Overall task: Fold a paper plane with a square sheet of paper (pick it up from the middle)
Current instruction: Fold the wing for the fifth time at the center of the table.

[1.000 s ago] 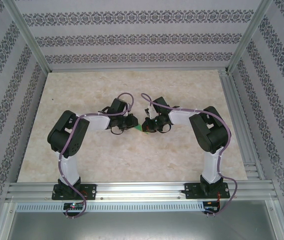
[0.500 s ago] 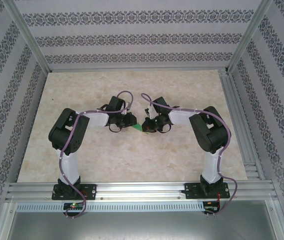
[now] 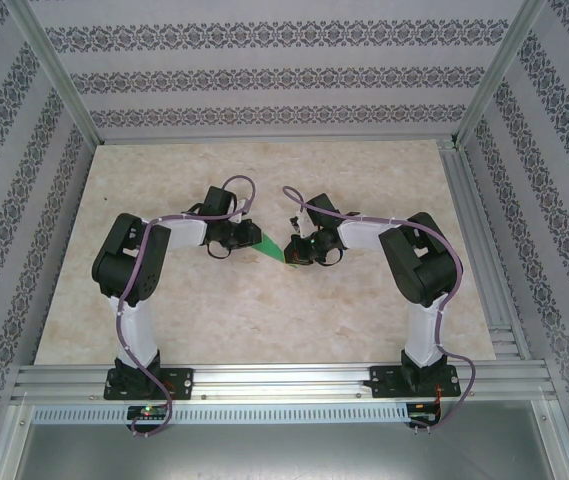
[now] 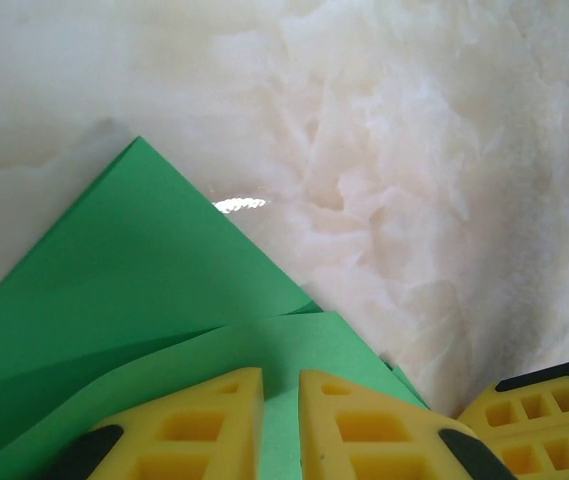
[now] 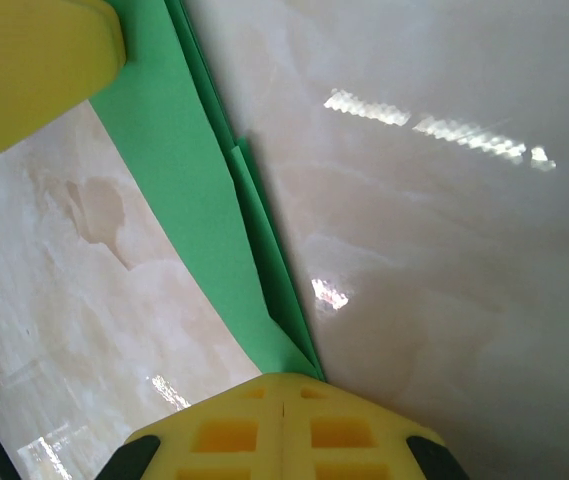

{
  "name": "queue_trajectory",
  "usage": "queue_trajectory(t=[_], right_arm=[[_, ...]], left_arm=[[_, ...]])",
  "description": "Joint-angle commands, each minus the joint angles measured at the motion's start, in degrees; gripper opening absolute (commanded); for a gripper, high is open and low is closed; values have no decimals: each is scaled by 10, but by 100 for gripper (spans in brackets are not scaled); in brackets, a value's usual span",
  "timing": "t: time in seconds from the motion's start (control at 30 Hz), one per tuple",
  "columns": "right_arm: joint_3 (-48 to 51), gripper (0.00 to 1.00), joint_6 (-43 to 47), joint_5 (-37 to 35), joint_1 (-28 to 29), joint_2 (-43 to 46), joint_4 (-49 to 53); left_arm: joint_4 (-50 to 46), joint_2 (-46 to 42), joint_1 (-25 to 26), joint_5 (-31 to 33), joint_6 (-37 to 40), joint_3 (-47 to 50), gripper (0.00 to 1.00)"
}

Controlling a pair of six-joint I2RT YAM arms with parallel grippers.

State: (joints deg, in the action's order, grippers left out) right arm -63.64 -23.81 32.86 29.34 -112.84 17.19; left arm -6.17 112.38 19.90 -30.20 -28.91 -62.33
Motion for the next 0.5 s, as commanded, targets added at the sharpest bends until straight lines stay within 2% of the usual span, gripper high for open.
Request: queue_trajectory(t=[0.0,0.47], right_arm=[[34,1,18,-101,-9,-49,69],[34,1,18,-100,-10,-53,69]], left_arm=[[-27,21,-38,60,29,-9,19],[-61,28,-81,87,46,-42,19]])
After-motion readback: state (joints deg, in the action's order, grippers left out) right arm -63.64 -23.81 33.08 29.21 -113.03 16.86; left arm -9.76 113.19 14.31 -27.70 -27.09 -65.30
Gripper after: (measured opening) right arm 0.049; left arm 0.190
